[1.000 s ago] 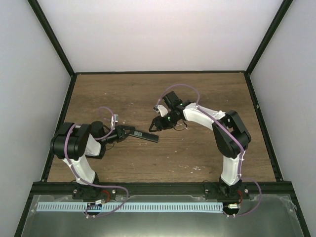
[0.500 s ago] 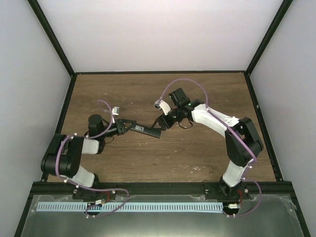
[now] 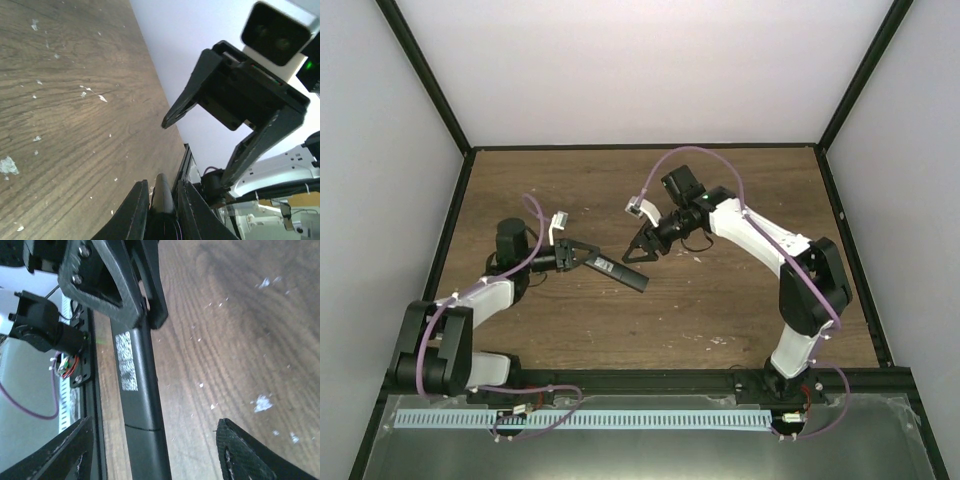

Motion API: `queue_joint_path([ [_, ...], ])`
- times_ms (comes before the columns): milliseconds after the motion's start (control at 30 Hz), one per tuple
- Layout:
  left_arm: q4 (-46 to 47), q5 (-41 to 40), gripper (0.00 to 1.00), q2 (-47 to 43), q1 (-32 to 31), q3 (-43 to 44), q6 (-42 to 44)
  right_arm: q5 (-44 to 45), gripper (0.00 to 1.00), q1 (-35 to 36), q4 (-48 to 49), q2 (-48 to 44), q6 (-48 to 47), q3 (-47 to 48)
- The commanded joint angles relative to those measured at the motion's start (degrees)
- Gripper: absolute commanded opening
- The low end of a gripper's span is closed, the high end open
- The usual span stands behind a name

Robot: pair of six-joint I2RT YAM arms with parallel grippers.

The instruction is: Load the batteries into the remote control

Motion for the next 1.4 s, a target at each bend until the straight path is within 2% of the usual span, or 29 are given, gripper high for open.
queue_joint_path([
  [0, -9.1, 4.0, 0.0, -3.2, -0.2, 2.6, 5.4, -3.6, 0.6, -0.3, -5.5, -0.3, -1.4, -0.9],
  [333, -13.5, 6.3, 0.0, -5.6, -1.3, 4.1, 6.7, -10.6, 0.58, 0.5, -7.5, 0.4, -3.0, -1.9],
  [700, -14.0, 8.6, 0.0, -8.5, -1.8, 4.7, 5.7, -12.8, 0.55, 3.8, -8.6, 2.3, -4.3, -2.7],
  [1133, -15.5, 9.6, 0.0, -10.1, -2.2, 4.7, 6.6, -16.3, 0.27, 8.0, -11.6, 5.6, -6.8, 0.1],
  [1367, -16.5, 10.1, 0.0, -10.6, -2.3, 4.4, 7.5, -16.7, 0.19, 8.3, -11.8, 5.9, -7.1, 0.6],
])
